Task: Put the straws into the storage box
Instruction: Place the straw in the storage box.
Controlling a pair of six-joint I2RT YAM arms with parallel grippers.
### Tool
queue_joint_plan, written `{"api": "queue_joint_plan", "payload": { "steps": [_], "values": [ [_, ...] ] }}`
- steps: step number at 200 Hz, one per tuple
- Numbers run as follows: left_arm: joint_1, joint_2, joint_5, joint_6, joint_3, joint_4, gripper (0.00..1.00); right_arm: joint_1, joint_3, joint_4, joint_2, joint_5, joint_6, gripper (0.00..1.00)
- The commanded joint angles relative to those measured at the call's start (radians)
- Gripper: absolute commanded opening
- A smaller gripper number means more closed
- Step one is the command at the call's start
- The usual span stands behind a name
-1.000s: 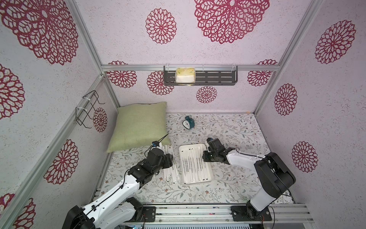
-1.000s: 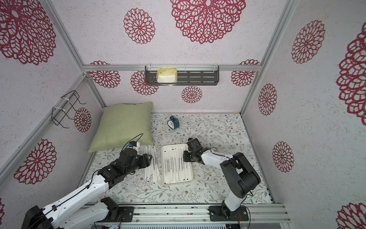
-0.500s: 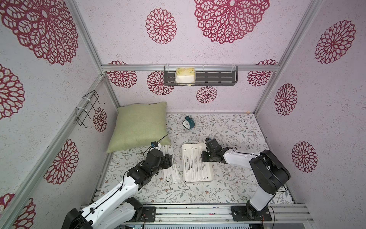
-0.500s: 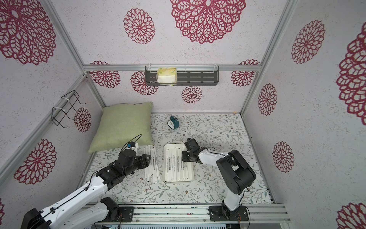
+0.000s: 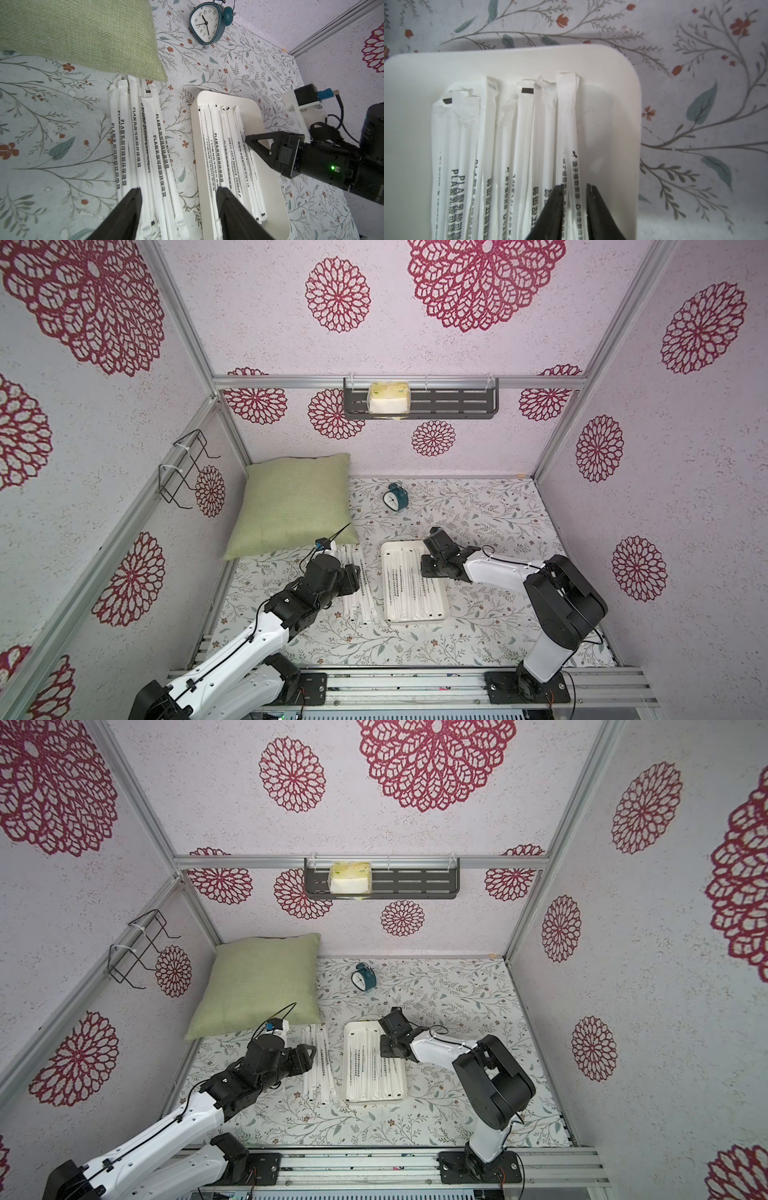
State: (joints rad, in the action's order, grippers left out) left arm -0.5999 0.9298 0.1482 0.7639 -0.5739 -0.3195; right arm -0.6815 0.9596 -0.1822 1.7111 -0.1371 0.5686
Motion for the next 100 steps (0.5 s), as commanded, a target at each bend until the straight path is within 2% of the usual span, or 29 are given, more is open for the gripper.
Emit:
{"api": "queue_joint_plan", "payload": {
  "steps": [1,39,78,100],
  "values": [
    [0.003,0.004,0.012,-0.007,0.000,0.002,0.64,-0.010,0.032,-0.039,-0.049,-0.057,0.020,0.26],
    [0.018,0.017,0.090,-0.001,-0.027,-0.101,0.63,-0.015,0.070,-0.100,-0.070,-0.087,0.038,0.25],
    [0.018,0.017,0.067,0.039,-0.023,-0.116,0.61,-0.081,0.048,-0.148,-0.120,-0.126,0.148,0.26],
    [0.017,0.039,0.095,0.069,-0.016,-0.128,0.57,-0.120,0.030,-0.159,-0.132,-0.164,0.210,0.19]
  ]
}}
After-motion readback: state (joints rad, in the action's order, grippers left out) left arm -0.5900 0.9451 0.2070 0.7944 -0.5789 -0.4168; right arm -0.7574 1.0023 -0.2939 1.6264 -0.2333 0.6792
